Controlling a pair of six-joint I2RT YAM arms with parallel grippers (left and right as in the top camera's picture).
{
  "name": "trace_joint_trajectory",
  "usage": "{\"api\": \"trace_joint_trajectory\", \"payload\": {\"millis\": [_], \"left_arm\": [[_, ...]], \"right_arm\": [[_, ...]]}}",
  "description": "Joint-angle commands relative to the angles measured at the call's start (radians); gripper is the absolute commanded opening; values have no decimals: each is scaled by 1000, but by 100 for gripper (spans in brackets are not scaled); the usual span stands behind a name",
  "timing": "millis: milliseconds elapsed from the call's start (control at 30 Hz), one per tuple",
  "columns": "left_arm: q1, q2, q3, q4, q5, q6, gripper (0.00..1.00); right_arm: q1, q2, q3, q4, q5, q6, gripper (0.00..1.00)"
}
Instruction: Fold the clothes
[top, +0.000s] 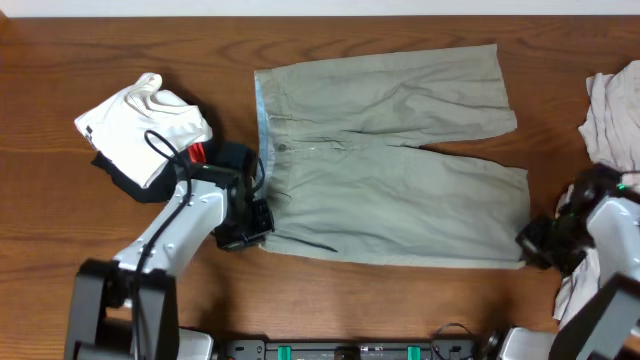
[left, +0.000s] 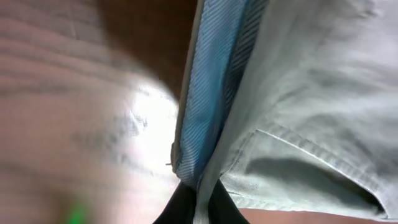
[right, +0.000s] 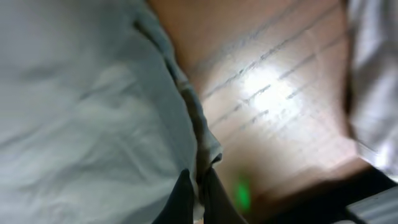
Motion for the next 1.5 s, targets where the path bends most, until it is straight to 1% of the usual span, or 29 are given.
{"api": "trace_joint_trajectory", "payload": {"millis": [0, 267, 433, 567, 667, 767, 867, 1033, 1233, 1333, 1467], "left_arm": [[0, -96, 51, -45, 21, 16, 6], [0, -391, 55, -196, 43, -12, 6], [0, -591, 80, -315, 111, -27, 6], [0, -690, 170, -454, 120, -18, 6], [0, -711, 272, -515, 96, 22, 6], [0, -685, 361, -525, 42, 65, 6], [0, -621, 383, -512, 15, 112, 6], [0, -433, 383, -486, -6, 161, 6], [1, -242, 386, -340, -9, 186, 6], [1, -166, 386, -246, -26, 196, 6], [3, -82, 386, -154, -120, 204, 6]], "right_arm": [[-8, -98, 105, -42, 9, -43, 1], [-12, -287, 279, -209, 11, -70, 1], [-12, -352, 387, -345, 12, -127, 1], [-12, -372, 466, -433, 11, -138, 1], [-9, -376, 512, -448, -14, -137, 1], [-9, -368, 522, -415, -69, -137, 1], [-9, -333, 522, -344, -90, -135, 1], [-9, -204, 522, -195, -191, -133, 1], [45, 35, 522, -50, -330, -133, 1], [89, 145, 522, 61, -379, -132, 1], [142, 255, 522, 242, -455, -111, 1]]}}
